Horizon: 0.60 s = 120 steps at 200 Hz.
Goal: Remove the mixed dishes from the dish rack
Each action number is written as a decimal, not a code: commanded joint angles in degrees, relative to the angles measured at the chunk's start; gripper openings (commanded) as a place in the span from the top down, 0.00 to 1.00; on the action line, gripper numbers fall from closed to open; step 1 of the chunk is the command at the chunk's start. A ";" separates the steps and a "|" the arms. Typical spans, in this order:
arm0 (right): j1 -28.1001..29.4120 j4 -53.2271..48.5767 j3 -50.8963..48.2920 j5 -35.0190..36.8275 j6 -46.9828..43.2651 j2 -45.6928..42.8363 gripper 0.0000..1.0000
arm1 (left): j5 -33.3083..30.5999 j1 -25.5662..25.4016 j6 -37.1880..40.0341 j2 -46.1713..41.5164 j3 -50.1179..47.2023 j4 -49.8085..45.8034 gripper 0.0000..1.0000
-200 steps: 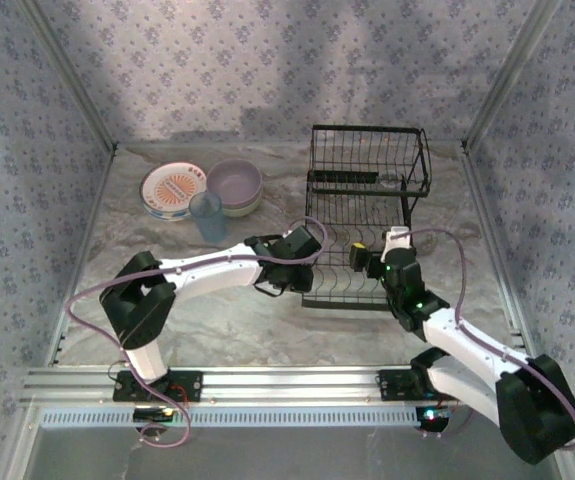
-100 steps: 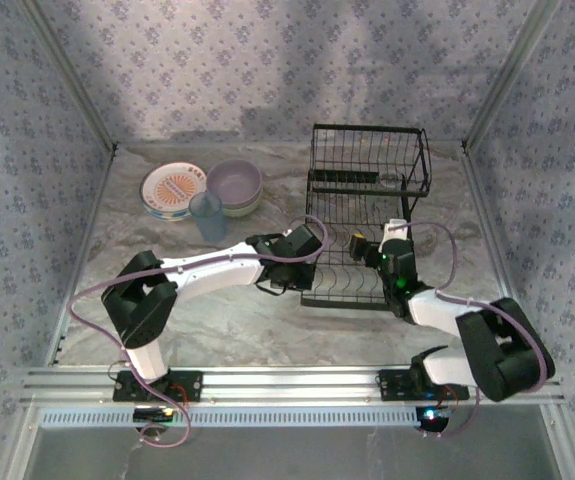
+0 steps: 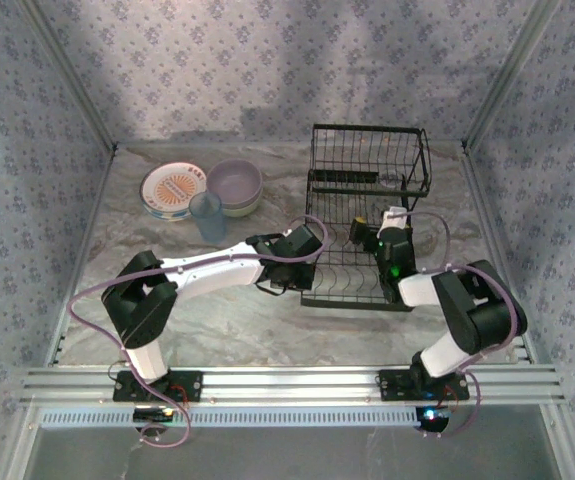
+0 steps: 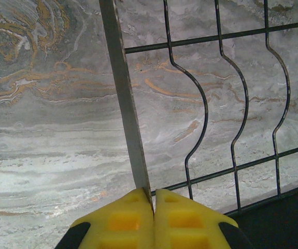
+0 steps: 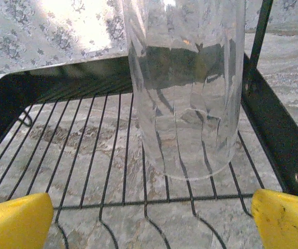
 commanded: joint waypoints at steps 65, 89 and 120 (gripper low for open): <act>-1.77 0.77 7.44 3.94 -0.44 5.39 0.00 | 4.27 -1.59 2.59 -0.15 0.21 -1.61 1.00; -2.11 -1.25 9.38 5.29 -0.79 6.27 0.00 | 4.53 -2.07 2.61 -0.81 -0.22 -1.92 1.00; -2.74 -2.37 11.13 6.33 -0.52 7.33 0.00 | 4.89 -3.22 2.43 -1.46 -0.69 -1.99 1.00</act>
